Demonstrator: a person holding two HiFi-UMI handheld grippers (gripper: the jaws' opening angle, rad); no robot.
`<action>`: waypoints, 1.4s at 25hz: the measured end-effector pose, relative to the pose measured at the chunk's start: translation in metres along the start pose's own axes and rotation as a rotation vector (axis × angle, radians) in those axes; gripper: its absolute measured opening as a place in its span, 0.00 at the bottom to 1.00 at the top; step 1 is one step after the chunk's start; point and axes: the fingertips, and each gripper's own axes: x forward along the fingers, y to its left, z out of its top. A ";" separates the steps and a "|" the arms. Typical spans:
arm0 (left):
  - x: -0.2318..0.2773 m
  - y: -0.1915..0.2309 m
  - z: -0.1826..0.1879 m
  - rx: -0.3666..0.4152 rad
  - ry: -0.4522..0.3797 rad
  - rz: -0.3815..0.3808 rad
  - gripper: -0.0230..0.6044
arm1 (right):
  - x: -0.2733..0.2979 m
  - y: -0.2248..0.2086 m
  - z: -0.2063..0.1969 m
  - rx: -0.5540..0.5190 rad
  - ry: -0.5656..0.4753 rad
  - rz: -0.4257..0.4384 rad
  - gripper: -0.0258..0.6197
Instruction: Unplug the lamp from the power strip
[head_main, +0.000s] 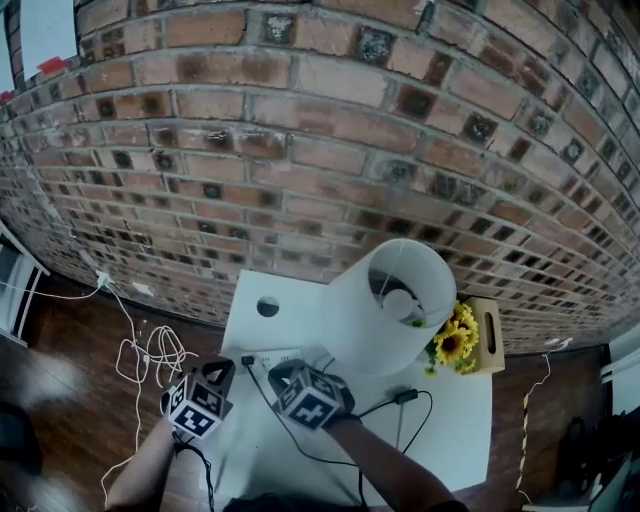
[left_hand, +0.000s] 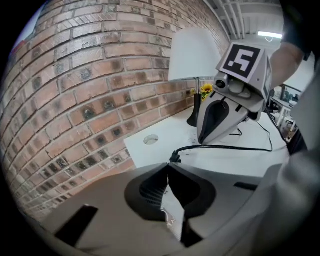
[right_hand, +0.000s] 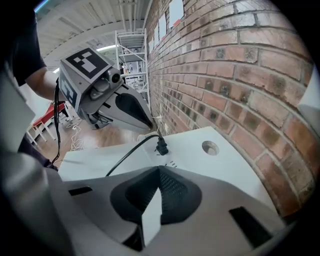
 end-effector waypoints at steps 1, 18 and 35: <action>0.002 0.000 -0.001 0.012 0.003 -0.003 0.07 | 0.003 -0.002 0.001 -0.002 0.003 0.002 0.03; 0.037 -0.018 0.008 0.176 0.010 -0.133 0.26 | 0.027 -0.012 0.000 0.018 0.005 0.018 0.03; 0.050 -0.021 0.009 0.130 -0.025 -0.205 0.23 | 0.033 -0.013 0.006 0.025 -0.015 0.033 0.04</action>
